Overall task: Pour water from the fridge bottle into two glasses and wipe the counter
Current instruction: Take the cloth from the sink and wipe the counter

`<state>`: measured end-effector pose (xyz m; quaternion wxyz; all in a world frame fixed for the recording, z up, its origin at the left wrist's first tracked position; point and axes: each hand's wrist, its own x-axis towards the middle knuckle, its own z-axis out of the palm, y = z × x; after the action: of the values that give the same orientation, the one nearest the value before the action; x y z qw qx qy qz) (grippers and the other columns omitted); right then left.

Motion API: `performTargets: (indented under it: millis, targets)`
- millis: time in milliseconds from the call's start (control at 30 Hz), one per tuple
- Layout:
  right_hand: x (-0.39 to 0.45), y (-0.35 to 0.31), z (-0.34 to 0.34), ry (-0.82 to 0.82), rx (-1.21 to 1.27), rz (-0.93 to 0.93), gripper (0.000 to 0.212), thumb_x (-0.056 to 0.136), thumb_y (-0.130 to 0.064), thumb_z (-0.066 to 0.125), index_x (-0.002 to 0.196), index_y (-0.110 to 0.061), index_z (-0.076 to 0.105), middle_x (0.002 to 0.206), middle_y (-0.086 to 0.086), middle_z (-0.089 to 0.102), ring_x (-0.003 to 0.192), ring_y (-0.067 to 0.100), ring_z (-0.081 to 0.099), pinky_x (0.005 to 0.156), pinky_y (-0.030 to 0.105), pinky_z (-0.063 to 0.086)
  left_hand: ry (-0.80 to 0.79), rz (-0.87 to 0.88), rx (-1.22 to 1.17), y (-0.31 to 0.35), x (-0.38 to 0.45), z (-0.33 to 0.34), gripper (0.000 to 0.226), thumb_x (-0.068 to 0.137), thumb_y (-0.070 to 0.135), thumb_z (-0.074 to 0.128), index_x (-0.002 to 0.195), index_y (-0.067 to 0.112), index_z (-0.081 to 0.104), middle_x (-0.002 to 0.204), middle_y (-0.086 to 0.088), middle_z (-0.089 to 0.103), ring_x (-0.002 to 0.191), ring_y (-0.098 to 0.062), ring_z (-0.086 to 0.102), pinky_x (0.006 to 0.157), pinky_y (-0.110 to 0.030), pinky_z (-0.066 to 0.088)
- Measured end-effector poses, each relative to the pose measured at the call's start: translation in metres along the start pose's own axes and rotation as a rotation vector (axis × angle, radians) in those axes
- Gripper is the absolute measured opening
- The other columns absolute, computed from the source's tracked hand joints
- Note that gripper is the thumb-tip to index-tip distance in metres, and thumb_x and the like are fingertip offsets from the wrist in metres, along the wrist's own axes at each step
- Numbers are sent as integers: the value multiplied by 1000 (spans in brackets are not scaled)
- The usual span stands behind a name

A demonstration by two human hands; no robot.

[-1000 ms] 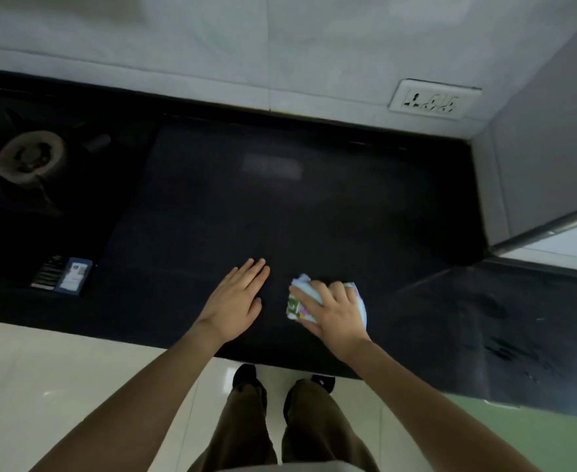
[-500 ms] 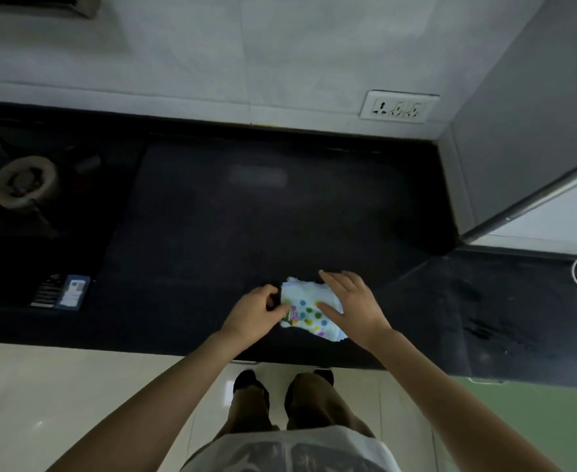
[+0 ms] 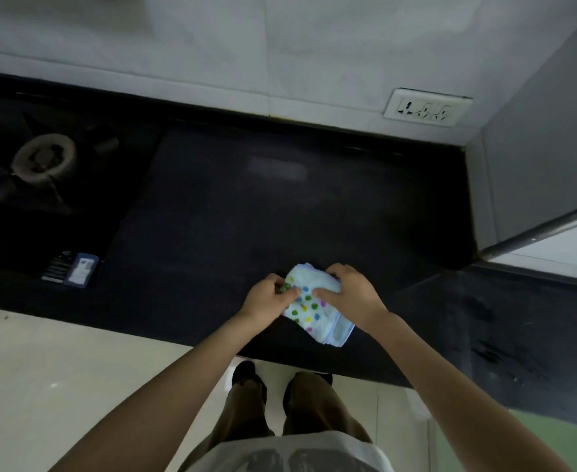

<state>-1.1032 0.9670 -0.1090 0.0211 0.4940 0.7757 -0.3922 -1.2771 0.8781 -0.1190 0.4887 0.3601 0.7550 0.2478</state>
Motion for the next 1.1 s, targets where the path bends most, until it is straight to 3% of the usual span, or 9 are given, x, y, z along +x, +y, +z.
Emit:
performTargets:
  millis: [100,200,333,433,533,667,767,900,1100]
  targets:
    - [5,0,1,-14,-11,53,33,89,-39,63,112,-18,52,108,2,45,98,21,54,82,33,49,-33,-88,-199,2,1,0,27,85,29,70,101,10,62,97,-5,66,89,-15,64,78,-25,51]
    - [3,1,3,-34,82,112,31,90,-35,64,106,-19,43,105,3,50,90,17,57,70,28,48,-30,-138,-340,-4,0,2,29,81,15,74,103,6,59,101,-10,62,96,-21,64,83,-34,57]
    - [-1,-3,3,-101,393,266,45,82,-26,76,111,-17,43,98,-2,56,84,8,59,60,19,46,136,-32,-95,-7,1,4,23,76,12,77,92,12,60,87,0,63,84,-17,64,75,-32,55]
    - [-3,-7,6,-174,492,305,30,83,-26,75,105,-14,59,92,-3,64,87,11,63,62,17,47,220,49,-35,0,0,6,23,76,12,76,92,13,61,83,4,63,79,-11,62,70,-27,53]
    - [-7,-9,11,-86,645,267,21,86,-22,71,102,-15,59,96,1,67,88,12,65,67,20,51,302,0,-184,3,0,5,34,76,18,78,103,15,58,90,4,63,83,-9,61,68,-19,47]
    - [-10,-2,18,-90,854,360,40,85,-22,73,119,-13,53,112,9,66,98,21,67,84,38,57,229,-111,-274,-6,-2,11,40,77,13,78,111,8,58,97,-1,63,91,-13,61,72,-18,46]
    - [-11,1,24,-84,895,423,47,84,-22,74,124,-14,51,114,8,65,100,24,67,88,44,56,242,-68,-239,-11,-3,14,29,77,10,76,103,8,63,95,0,65,91,-13,64,65,-11,45]
    - [-14,1,24,-27,914,385,44,86,-20,71,126,-15,54,115,9,66,103,24,66,92,47,54,251,-39,-232,-5,-7,11,22,78,9,75,96,13,63,91,4,66,85,-7,63,67,-12,46]
    - [-29,-8,2,186,630,166,40,87,-15,70,123,-17,54,110,-3,62,101,11,62,78,26,55,225,57,-150,16,-19,0,22,85,17,69,105,17,61,93,6,63,86,-6,61,71,-13,44]
